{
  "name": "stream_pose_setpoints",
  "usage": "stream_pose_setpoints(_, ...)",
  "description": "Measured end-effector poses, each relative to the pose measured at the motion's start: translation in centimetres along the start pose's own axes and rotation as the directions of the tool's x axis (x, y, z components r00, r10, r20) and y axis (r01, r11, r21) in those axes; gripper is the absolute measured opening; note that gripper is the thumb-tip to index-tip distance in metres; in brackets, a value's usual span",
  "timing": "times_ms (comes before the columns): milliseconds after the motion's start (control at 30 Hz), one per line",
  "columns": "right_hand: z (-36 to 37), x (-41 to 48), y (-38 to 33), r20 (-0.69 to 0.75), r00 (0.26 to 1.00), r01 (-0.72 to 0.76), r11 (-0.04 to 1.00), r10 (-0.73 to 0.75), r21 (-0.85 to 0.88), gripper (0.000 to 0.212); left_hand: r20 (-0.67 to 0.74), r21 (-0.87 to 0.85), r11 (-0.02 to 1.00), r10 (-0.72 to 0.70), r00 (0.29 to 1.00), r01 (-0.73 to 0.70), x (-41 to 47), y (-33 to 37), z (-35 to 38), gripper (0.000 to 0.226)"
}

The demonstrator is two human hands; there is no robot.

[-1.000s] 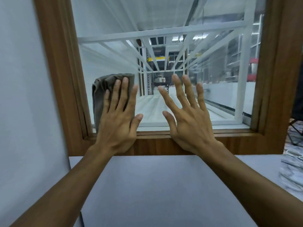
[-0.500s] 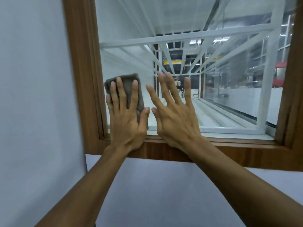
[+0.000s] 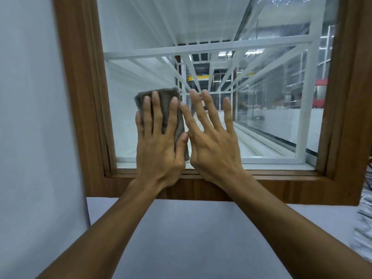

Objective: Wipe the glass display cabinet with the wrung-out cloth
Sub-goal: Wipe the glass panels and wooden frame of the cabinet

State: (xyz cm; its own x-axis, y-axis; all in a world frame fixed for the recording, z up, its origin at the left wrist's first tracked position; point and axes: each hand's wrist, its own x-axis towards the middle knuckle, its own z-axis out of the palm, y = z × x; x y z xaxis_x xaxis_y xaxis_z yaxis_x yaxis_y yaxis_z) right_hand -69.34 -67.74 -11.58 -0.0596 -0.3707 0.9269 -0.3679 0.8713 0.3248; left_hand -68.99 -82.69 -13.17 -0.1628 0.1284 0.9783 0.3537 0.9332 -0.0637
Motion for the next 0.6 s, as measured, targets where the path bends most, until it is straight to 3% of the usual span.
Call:
stream_pose_setpoints(167,-2.7,-3.2,5.9,0.021,0.996,-0.085,0.993,0.087,-0.080,0.060,0.037,0.044,0.975,0.215,0.976,-0.217,2.7,4.8,1.2,0.067)
stream_pose_setpoints(400,-5.4,-6.3,10.7,0.034,0.977,-0.204,0.971,0.209,-0.126,0.063,0.065,0.035,0.925,0.375,0.925,-0.378,5.2,10.7,3.0,0.067)
stream_pose_setpoints(600,-6.5,-9.3,11.3,-0.123,0.928,-0.362,0.929,0.352,-0.078,0.063,0.072,0.015,0.890,0.454,0.888,-0.456,6.1,15.6,4.4,0.067)
